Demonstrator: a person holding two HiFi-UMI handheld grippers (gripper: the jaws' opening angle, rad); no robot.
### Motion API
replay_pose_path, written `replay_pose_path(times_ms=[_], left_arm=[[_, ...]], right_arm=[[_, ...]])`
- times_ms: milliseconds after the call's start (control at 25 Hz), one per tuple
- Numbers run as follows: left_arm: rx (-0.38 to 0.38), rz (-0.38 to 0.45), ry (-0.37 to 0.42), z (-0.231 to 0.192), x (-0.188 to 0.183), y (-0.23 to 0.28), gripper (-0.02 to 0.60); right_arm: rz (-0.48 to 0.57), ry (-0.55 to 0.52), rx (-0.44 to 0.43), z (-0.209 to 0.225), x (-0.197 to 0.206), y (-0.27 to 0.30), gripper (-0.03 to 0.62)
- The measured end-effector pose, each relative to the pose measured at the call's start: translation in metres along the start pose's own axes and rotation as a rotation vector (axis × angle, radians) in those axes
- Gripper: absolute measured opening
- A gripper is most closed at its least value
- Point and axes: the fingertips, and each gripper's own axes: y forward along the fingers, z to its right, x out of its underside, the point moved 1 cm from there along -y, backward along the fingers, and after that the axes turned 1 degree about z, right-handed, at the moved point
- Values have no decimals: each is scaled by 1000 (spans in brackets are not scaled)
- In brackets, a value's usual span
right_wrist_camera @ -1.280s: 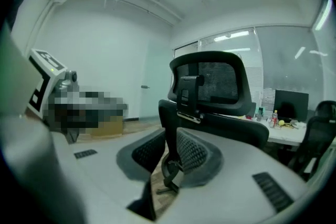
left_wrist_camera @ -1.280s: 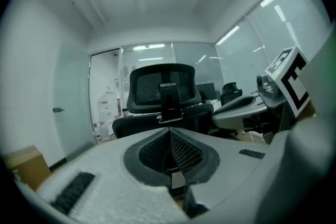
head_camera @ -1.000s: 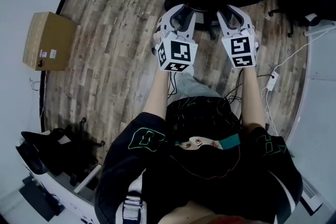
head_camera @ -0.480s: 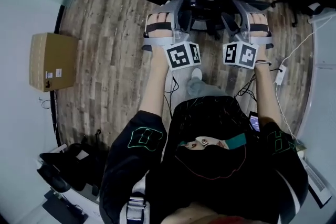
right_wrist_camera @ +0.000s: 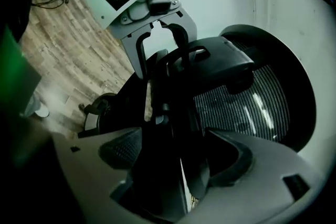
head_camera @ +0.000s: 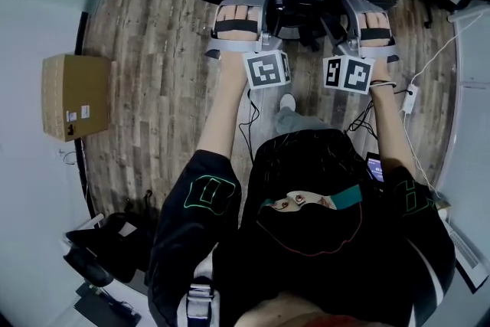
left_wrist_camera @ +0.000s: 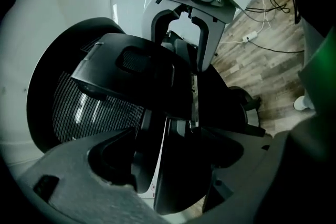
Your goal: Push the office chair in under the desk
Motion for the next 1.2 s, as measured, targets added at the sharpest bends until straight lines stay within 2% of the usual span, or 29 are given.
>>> replay_pose_path(times_ms=[200,360,520,760,920,1200], left_arm=[[-4,23,73,1,-1,6,420],[-22,52,95,-1,-3,9,425],[-19,64,94,2,-1,10,426],[-19,40,93,4,1,16,425],[-25,56,114,-4,2,35,422],[-8,86,100,-23,-6,85,422]], right_arm=[[-39,-53,59,3,1,4,350],[-53,-46,72,4,2,6,351],[-61,-41,81,3,2,7,350],[-86,-27,86,3,4,12,348],[-112,-21,93,11,14,30,348],[-137,-10,91,33,44,74,348]])
